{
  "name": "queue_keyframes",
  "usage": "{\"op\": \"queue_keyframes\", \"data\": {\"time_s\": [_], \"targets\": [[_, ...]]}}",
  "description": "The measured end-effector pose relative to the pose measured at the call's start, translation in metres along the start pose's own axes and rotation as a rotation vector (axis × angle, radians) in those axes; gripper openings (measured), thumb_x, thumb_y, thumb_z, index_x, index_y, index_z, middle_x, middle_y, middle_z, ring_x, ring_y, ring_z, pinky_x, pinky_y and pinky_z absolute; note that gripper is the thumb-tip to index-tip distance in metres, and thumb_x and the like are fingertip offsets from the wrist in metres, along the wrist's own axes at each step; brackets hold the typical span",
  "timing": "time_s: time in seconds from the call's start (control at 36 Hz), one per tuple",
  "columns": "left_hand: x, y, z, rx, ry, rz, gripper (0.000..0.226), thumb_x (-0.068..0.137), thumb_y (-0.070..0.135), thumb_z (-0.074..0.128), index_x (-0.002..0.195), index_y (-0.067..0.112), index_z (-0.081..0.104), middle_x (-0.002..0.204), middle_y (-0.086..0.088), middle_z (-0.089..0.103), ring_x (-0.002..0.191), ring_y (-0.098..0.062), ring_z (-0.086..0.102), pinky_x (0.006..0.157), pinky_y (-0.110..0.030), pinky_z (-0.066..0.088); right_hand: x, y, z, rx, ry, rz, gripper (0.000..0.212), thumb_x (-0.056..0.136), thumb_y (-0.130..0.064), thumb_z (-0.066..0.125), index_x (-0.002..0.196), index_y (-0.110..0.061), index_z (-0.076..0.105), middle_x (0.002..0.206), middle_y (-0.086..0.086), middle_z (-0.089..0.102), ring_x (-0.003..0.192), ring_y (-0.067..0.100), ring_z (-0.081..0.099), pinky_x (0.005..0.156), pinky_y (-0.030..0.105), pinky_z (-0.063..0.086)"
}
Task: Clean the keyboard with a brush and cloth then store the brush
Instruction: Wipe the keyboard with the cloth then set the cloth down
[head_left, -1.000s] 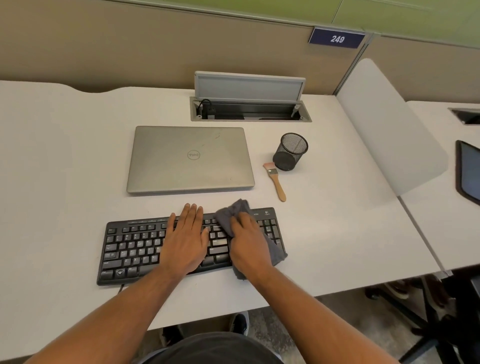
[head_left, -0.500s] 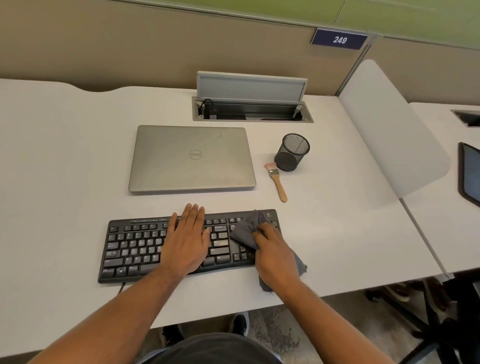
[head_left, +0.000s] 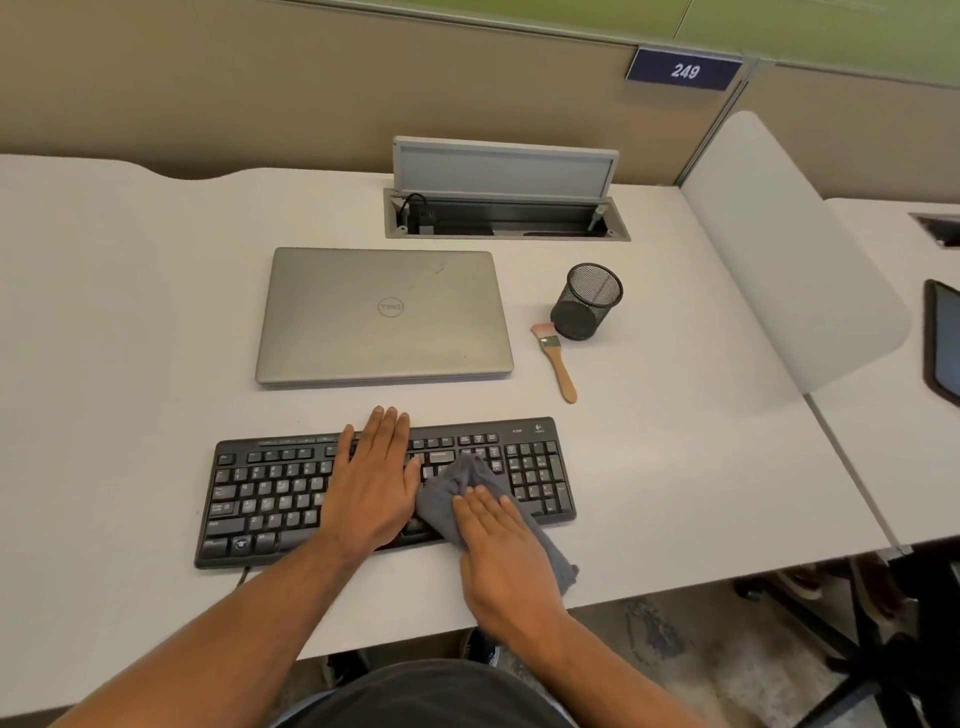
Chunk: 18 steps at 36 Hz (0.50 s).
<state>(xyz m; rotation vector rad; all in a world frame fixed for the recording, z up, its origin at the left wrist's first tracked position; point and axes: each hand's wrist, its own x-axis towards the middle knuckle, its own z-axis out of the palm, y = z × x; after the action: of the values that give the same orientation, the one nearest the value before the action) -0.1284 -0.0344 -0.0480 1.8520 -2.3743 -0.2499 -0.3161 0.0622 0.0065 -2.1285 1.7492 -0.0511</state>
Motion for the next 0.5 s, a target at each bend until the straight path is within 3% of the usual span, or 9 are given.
{"op": "queue_keyframes", "data": {"time_s": [0.17,0.33,0.39,0.44,0.5], "targets": [[-0.001,-0.001,0.0,0.002,-0.002,0.004,0.066,0.104,0.046,0.017,0.159,0.012,0.032,0.165,-0.007,0.032,0.155,-0.021,0.022,0.126,-0.052,0.016,0.002,0.011,-0.015,-0.042,0.02,0.063,0.06,0.109,-0.024,0.029,0.167,-0.017,0.013,0.174,0.0,0.012,0.16,0.01,0.005,0.12,0.026,-0.019],[0.001,-0.002,0.001,0.004,0.005,0.002,0.065,0.105,0.045,0.019,0.157,0.01,0.035,0.163,-0.009,0.036,0.154,-0.023,0.026,0.124,-0.053,0.019,0.008,-0.008,-0.011,0.007,-0.05,0.011,0.064,0.106,-0.019,0.036,0.166,-0.01,0.014,0.173,0.006,0.014,0.161,0.015,0.008,0.117,0.028,-0.023],[0.001,-0.001,0.001,0.002,0.006,0.0,0.065,0.104,0.044,0.021,0.157,0.01,0.037,0.162,-0.009,0.037,0.153,-0.024,0.027,0.124,-0.054,0.02,-0.004,-0.005,-0.01,-0.035,-0.041,-0.013,0.065,0.098,-0.02,0.051,0.16,-0.01,0.036,0.166,0.005,0.036,0.155,0.014,0.029,0.122,0.035,-0.011],[0.001,-0.001,-0.001,-0.002,0.002,-0.003,0.065,0.104,0.044,0.021,0.157,0.01,0.036,0.162,-0.009,0.037,0.154,-0.023,0.026,0.124,-0.053,0.02,-0.017,0.0,-0.007,-0.135,-0.077,-0.039,0.065,0.08,-0.029,0.067,0.143,-0.016,0.063,0.145,0.0,0.063,0.138,0.011,0.056,0.122,0.038,0.017],[0.001,0.0,-0.001,0.001,0.002,0.0,0.065,0.104,0.045,0.02,0.157,0.011,0.035,0.163,-0.008,0.036,0.154,-0.022,0.025,0.125,-0.053,0.019,-0.023,0.004,-0.003,-0.211,-0.143,-0.063,0.064,0.074,-0.032,0.071,0.136,-0.017,0.069,0.138,-0.001,0.068,0.131,0.011,0.061,0.117,0.038,0.031]]}}
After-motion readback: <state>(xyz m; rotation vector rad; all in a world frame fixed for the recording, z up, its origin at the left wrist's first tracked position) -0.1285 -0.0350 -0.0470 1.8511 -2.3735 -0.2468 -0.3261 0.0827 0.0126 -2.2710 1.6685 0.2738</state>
